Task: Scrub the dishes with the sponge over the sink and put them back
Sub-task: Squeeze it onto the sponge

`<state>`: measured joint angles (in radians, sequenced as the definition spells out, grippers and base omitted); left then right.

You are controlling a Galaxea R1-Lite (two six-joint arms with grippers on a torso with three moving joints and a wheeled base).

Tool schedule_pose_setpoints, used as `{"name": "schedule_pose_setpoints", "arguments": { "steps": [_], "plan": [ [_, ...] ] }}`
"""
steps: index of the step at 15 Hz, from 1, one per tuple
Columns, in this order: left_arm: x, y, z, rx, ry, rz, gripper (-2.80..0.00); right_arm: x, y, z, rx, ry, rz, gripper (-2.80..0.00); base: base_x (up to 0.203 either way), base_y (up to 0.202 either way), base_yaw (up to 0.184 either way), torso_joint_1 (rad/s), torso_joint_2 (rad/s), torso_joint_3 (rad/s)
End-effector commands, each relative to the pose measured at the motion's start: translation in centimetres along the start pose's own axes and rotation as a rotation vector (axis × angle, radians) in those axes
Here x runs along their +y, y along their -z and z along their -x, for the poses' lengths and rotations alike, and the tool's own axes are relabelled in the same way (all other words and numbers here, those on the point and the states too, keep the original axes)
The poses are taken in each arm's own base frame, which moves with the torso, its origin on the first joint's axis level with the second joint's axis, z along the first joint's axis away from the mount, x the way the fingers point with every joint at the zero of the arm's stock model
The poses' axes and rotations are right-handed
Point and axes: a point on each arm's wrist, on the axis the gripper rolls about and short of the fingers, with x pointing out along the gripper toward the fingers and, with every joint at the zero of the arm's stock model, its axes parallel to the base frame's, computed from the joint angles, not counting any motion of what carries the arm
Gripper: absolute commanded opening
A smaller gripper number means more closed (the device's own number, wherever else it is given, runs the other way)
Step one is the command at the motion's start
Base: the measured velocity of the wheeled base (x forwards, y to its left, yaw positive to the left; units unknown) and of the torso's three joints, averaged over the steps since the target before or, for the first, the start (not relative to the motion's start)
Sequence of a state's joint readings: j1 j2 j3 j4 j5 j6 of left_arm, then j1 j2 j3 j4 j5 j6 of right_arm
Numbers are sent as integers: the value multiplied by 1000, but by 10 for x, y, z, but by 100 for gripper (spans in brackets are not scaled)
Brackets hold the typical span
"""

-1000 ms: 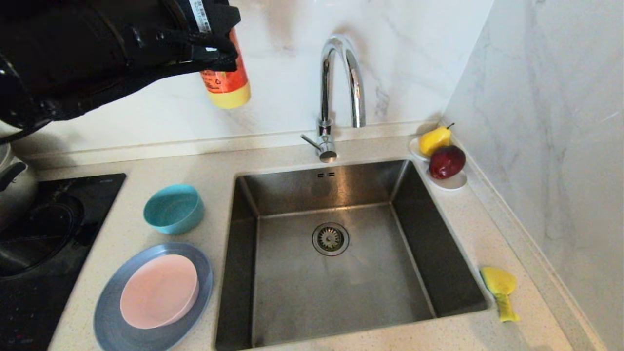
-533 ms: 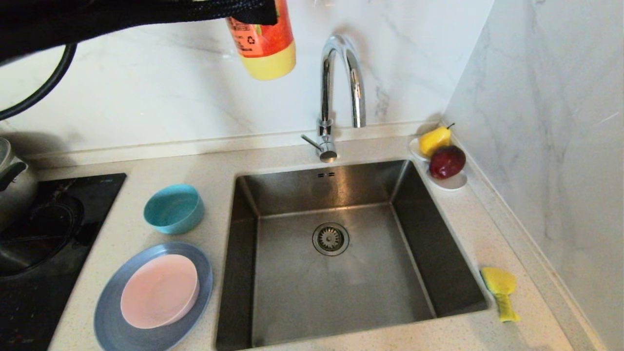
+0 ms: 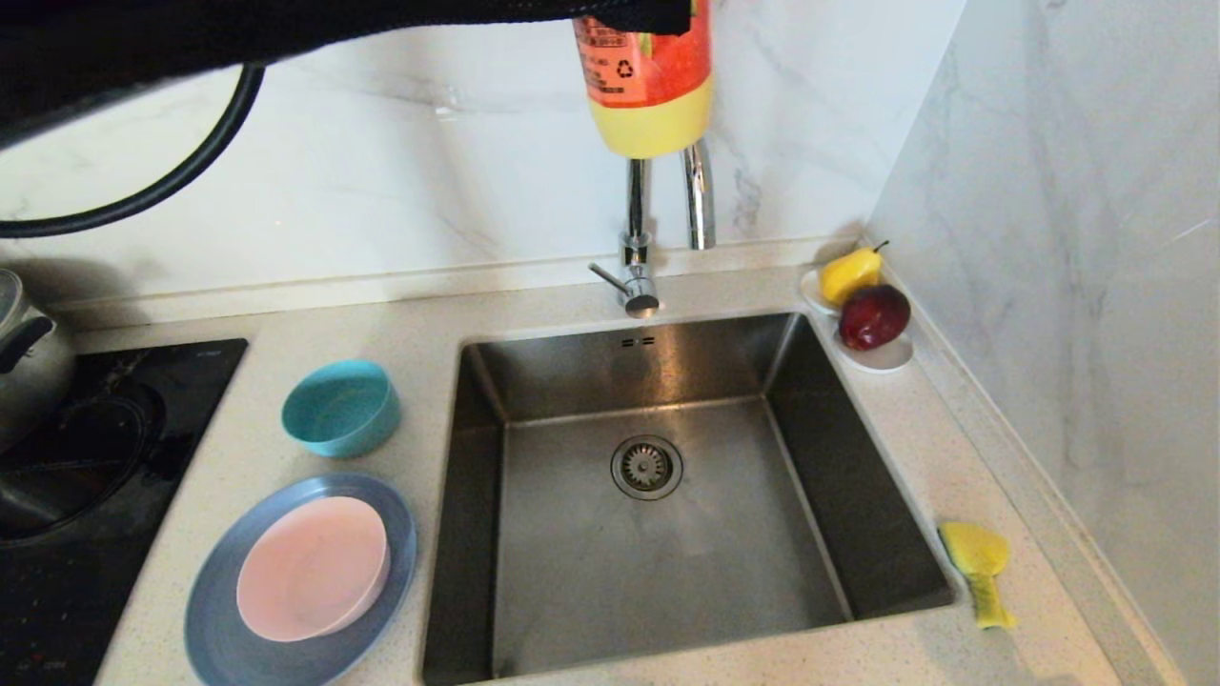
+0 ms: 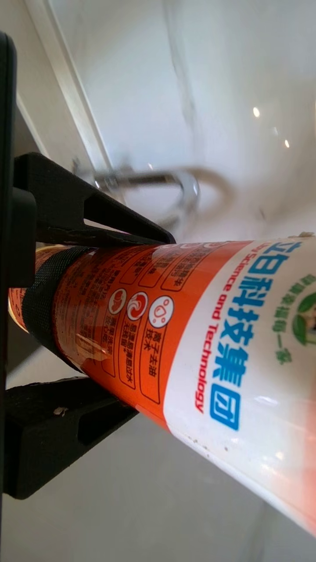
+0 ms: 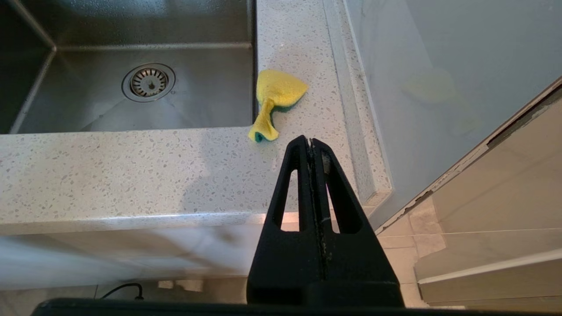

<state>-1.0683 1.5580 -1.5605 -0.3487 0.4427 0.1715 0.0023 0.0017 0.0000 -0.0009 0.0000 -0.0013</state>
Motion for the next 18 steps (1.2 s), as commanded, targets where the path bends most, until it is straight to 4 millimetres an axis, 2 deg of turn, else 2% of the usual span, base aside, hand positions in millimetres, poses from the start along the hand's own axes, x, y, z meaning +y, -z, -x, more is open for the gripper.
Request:
{"name": "schedule_pose_setpoints", "arguments": {
  "steps": [1, 6, 14, 18],
  "plan": [
    [-18, 11, -15, 17, 27, -2, -280, 0, 0, 0, -1, -1, 0, -280, 0, 0, 0, 0, 0, 0],
    [-49, 39, -29, 80, 79, -76, -280, 0, 0, 0, 0, -1, 0, -280, 0, 0, 0, 0, 0, 0],
    [-99, 106, -61, 192, 133, -244, -280, 0, 0, 0, 1, -1, 0, -280, 0, 0, 0, 0, 0, 0],
    [-116, 132, -75, 221, 120, -321, -280, 0, 0, 0, 1, -1, 0, -280, 0, 0, 0, 0, 0, 0]
  ]
}}
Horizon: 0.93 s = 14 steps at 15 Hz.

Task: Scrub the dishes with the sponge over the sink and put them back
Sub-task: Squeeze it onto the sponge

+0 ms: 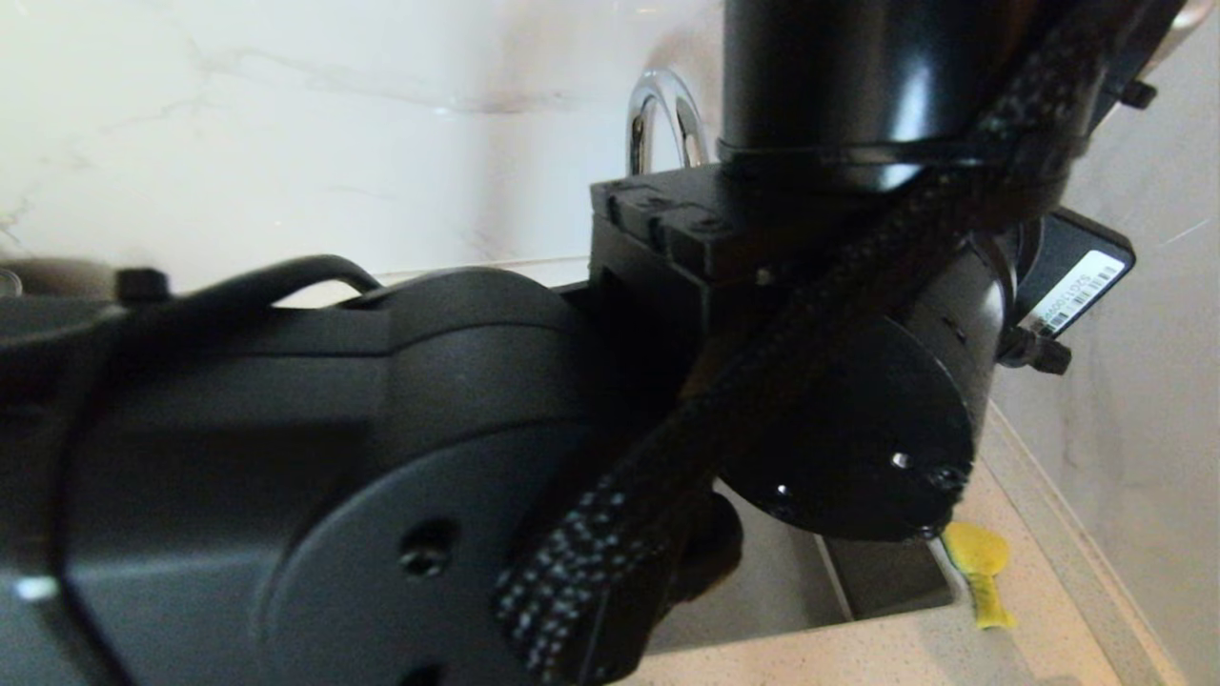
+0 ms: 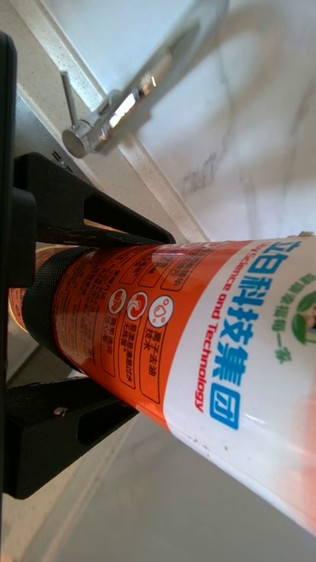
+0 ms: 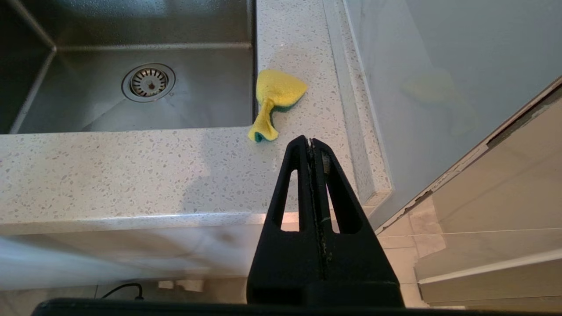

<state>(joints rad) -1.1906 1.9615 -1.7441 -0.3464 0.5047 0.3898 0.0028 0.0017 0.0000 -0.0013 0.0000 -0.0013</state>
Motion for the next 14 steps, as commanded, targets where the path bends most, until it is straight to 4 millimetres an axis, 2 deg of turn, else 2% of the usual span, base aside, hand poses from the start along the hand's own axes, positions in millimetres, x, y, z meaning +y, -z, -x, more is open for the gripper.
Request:
{"name": "schedule_pose_setpoints", "arguments": {
  "steps": [1, 5, 11, 14],
  "plan": [
    [-22, 23, -20, 43, 10, -46, -280, 0, 0, 0, 1, 0, 0, -280, 0, 0, 0, 0, 0, 0],
    [-44, 42, -35, 72, 20, -125, -280, 0, 0, 0, 1, 1, 0, -280, 0, 0, 0, 0, 0, 0],
    [-76, 78, -47, 143, 44, -235, -280, 0, 0, 0, 1, 1, 0, -280, 0, 0, 0, 0, 0, 0],
    [-88, 92, -47, 183, 52, -290, -280, 0, 0, 0, 0, 0, 0, -280, 0, 0, 0, 0, 0, 0]
  ]
}}
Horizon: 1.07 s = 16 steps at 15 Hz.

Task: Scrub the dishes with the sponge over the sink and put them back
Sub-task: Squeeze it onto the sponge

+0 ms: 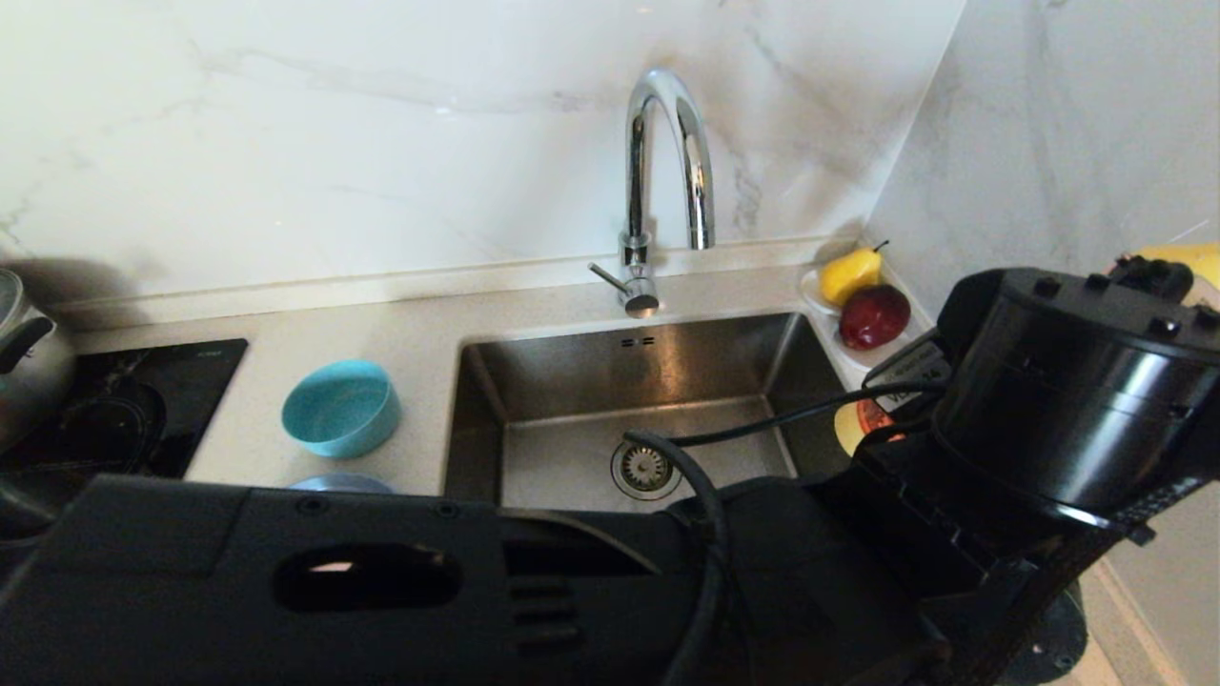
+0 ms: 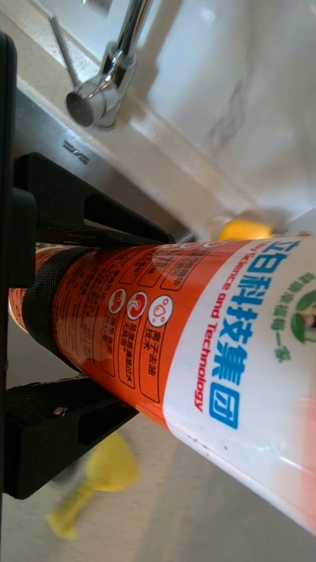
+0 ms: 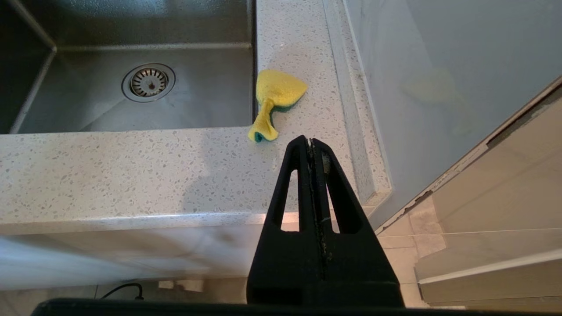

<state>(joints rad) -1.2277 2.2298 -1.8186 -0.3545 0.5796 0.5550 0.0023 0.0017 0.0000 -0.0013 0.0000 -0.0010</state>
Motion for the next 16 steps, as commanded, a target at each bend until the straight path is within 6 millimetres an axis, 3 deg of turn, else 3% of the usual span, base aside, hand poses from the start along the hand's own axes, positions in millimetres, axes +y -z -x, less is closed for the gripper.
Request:
{"name": "schedule_pose_setpoints", "arguments": {
  "steps": [1, 8, 12, 16],
  "plan": [
    [-16, 13, -7, 27, 15, -46, -280, 0, 0, 0, 1, -1, 1, -280, 0, 0, 0, 0, 0, 0],
    [-45, 48, -20, 132, 7, -190, -280, 0, 0, 0, 1, -1, 1, -280, 0, 0, 0, 0, 0, 0],
    [-64, 72, -30, 273, -109, -329, -280, 0, 0, 0, 1, -1, 1, -280, 0, 0, 0, 0, 0, 0],
    [-74, 73, -42, 282, -137, -376, -280, 0, 0, 0, 1, 0, 1, -280, 0, 0, 0, 0, 0, 0]
  ]
}}
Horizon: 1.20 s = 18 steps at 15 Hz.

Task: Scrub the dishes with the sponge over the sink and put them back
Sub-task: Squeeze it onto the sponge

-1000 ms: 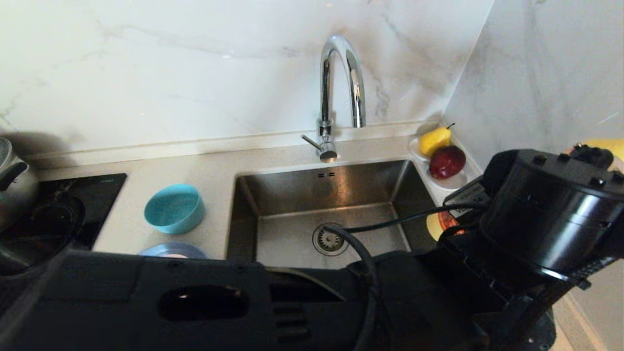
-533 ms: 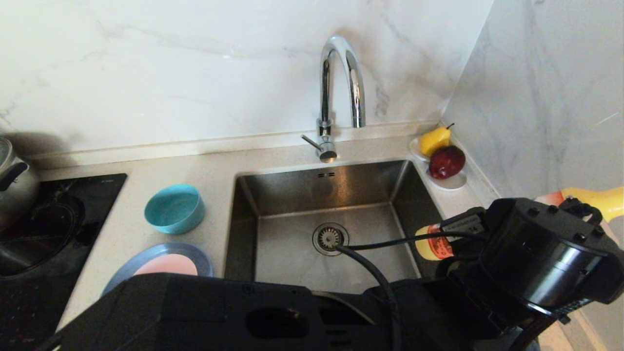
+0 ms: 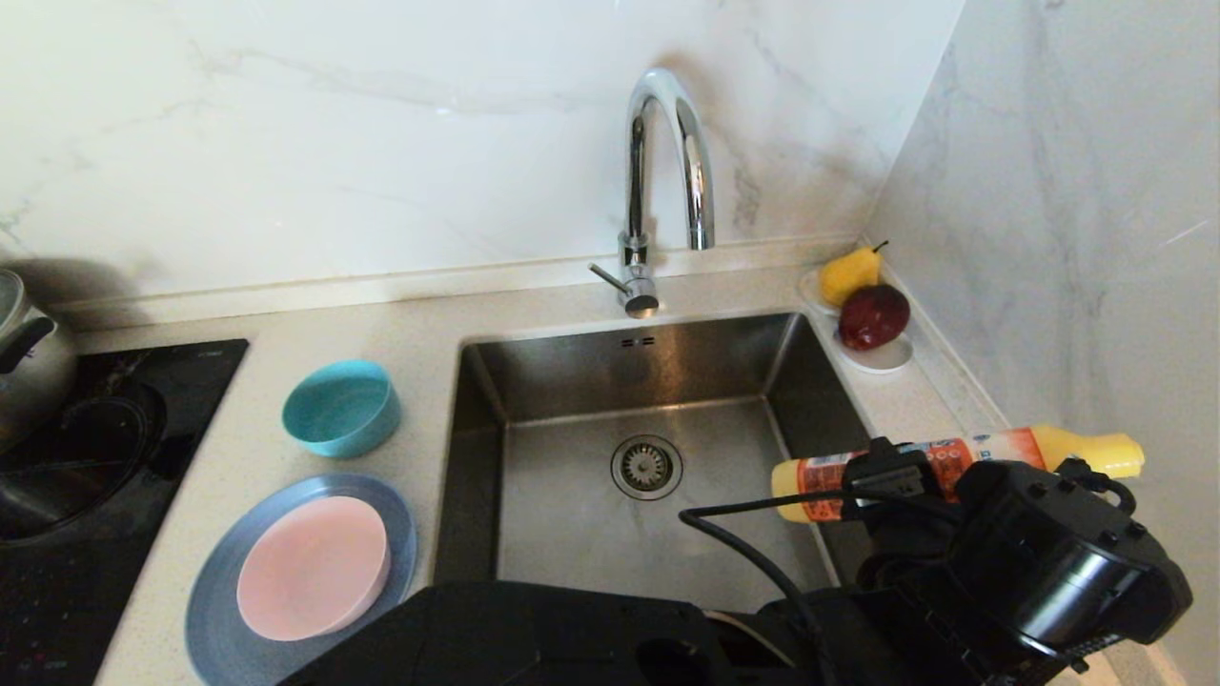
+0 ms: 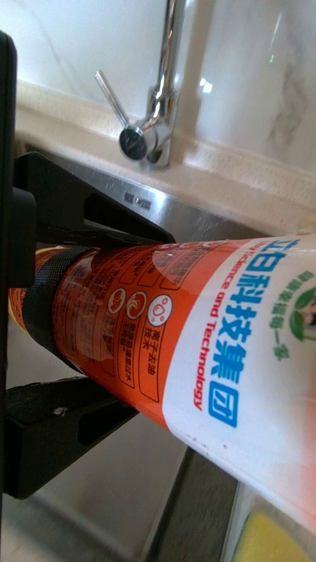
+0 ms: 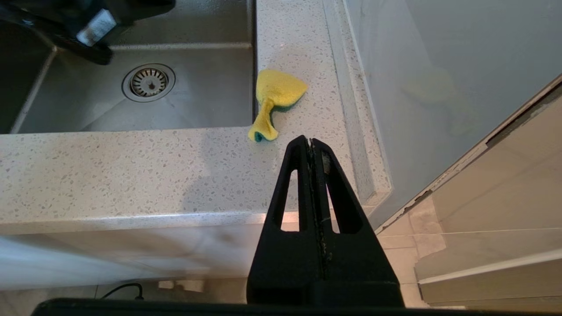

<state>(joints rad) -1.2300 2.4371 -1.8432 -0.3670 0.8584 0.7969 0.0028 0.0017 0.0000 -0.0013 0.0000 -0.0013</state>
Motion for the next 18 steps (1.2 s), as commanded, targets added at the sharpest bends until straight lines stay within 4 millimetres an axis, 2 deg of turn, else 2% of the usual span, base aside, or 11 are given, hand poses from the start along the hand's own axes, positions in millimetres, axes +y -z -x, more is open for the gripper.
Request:
{"name": "schedule_pose_setpoints", "arguments": {
  "steps": [1, 9, 18],
  "plan": [
    [-16, 0, -9, 8, -10, -59, -280, 0, 0, 0, 0, 0, 0, -280, 0, 0, 0, 0, 0, 0],
    [-37, 8, -16, 72, -36, -203, -280, 0, 0, 0, 1, 0, 0, -280, 0, 0, 0, 0, 0, 0],
    [-47, 16, -21, 144, -55, -356, -280, 0, 0, 0, 0, 0, 0, -280, 0, 0, 0, 0, 0, 0]
  ]
}}
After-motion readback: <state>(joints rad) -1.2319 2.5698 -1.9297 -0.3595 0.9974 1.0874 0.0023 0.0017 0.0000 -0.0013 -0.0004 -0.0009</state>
